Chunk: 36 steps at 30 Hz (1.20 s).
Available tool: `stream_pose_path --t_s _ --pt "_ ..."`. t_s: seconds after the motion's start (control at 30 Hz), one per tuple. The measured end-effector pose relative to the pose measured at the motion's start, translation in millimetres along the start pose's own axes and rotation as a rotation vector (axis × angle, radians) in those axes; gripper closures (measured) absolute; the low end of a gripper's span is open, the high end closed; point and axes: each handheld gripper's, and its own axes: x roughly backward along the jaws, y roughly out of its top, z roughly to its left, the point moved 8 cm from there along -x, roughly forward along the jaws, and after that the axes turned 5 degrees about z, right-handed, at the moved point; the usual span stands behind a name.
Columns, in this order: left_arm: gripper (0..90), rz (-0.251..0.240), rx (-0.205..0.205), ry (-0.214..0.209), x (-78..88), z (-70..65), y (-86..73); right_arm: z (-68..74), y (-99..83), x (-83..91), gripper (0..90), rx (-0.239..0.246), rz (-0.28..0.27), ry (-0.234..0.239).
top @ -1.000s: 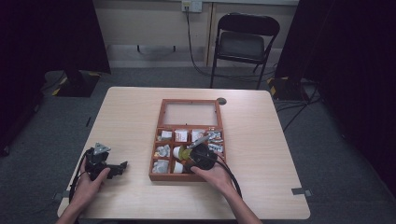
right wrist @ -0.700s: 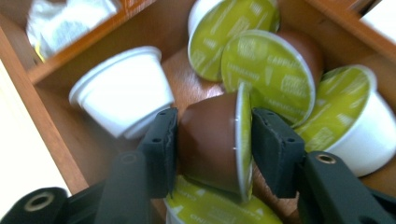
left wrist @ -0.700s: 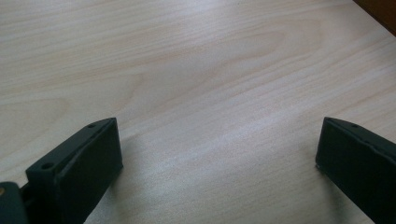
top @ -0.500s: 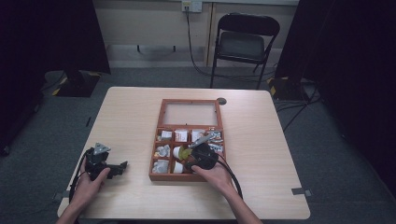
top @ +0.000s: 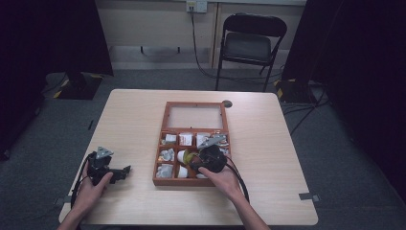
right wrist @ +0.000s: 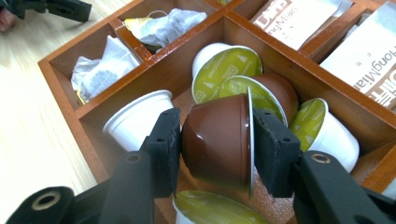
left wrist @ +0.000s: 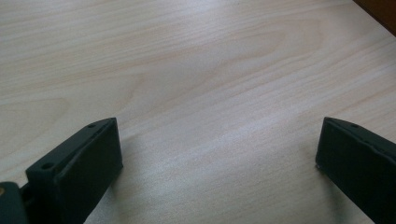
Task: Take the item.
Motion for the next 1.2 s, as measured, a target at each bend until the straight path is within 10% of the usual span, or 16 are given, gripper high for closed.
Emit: stream_pose_path --t_s 1.2 --pt "0.0 0.0 0.0 0.0 0.0 0.0 0.0 -24.3 11.8 57.8 55.2 -0.042 -0.157 -0.03"
